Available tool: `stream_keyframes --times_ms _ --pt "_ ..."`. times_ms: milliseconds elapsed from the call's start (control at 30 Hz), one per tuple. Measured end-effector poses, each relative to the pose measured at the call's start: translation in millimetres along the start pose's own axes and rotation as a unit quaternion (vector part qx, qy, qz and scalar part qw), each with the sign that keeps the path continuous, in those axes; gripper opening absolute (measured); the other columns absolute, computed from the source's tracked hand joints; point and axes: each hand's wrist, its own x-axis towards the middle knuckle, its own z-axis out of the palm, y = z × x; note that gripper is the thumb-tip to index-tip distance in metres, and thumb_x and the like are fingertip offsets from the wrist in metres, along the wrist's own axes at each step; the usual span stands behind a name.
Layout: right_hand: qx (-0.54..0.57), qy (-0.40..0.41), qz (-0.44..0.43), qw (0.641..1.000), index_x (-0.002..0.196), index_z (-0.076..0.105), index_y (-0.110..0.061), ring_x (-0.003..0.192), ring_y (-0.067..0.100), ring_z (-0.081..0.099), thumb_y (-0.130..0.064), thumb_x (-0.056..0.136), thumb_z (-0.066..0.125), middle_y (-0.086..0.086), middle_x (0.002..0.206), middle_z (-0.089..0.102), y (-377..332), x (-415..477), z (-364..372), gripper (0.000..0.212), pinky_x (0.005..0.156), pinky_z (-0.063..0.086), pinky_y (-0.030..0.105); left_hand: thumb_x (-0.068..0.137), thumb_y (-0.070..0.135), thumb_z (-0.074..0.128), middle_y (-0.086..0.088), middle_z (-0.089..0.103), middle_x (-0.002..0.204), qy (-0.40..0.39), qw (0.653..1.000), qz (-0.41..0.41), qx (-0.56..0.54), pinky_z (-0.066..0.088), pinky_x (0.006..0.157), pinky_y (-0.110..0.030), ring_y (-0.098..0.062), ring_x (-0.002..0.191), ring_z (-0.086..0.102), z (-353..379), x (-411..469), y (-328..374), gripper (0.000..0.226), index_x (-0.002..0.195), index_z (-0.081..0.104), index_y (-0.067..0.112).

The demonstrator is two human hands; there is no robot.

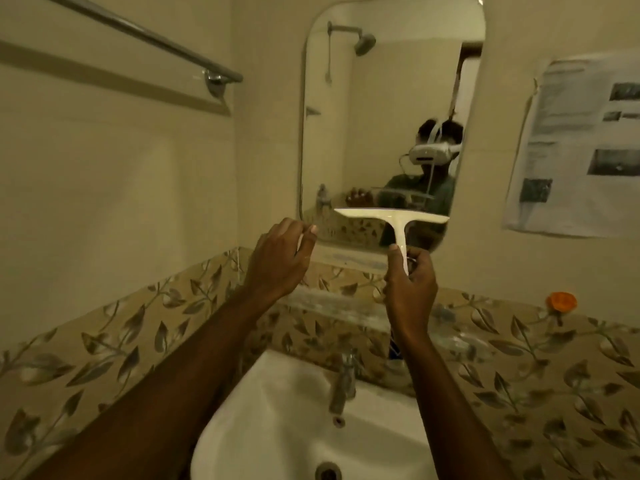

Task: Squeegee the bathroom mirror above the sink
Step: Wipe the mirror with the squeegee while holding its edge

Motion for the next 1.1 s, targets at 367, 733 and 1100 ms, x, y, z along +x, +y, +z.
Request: stream_keyframes --times_ms 367,733,1100 --pt "-0.032 0.013 -0.087 0.996 0.100 0.056 -0.025 0.079 0.017 0.066 -0.027 0.097 0.052 -0.003 0.088 0.064 -33.9 128.7 61.9 0.005 0.072 0.060 0.046 0.096 0.049 0.037 -0.008 0.048 0.137 -0.061 0.994 -0.053 -0.068 0.041 0.102 -0.045 -0.026 0.122 0.048 5.6 196.4 -49.1 0.050 0.132 0.046 0.016" --pt "-0.114 0.105 -0.233 0.960 0.102 0.050 -0.018 0.057 0.014 0.057 -0.027 0.101 0.044 0.002 0.075 0.059 -111.1 242.8 91.2 0.011 0.048 0.048 0.029 0.094 0.047 0.041 -0.010 0.048 0.132 0.072 0.988 -0.011 -0.133 0.044 0.097 -0.041 -0.025 0.117 0.048 31.2 319.8 -68.3 0.048 0.129 0.045 0.014" --pt "-0.274 0.138 -0.211 0.928 0.107 0.048 -0.015 0.079 0.035 0.065 -0.046 0.100 0.029 0.017 0.098 0.062 -170.6 314.5 102.9 0.036 0.063 0.060 0.052 0.099 0.042 0.034 -0.007 0.061 0.085 0.122 0.963 -0.089 -0.222 0.036 0.066 -0.030 -0.019 0.072 0.049 33.3 350.1 -75.4 0.045 0.094 0.063 0.009"
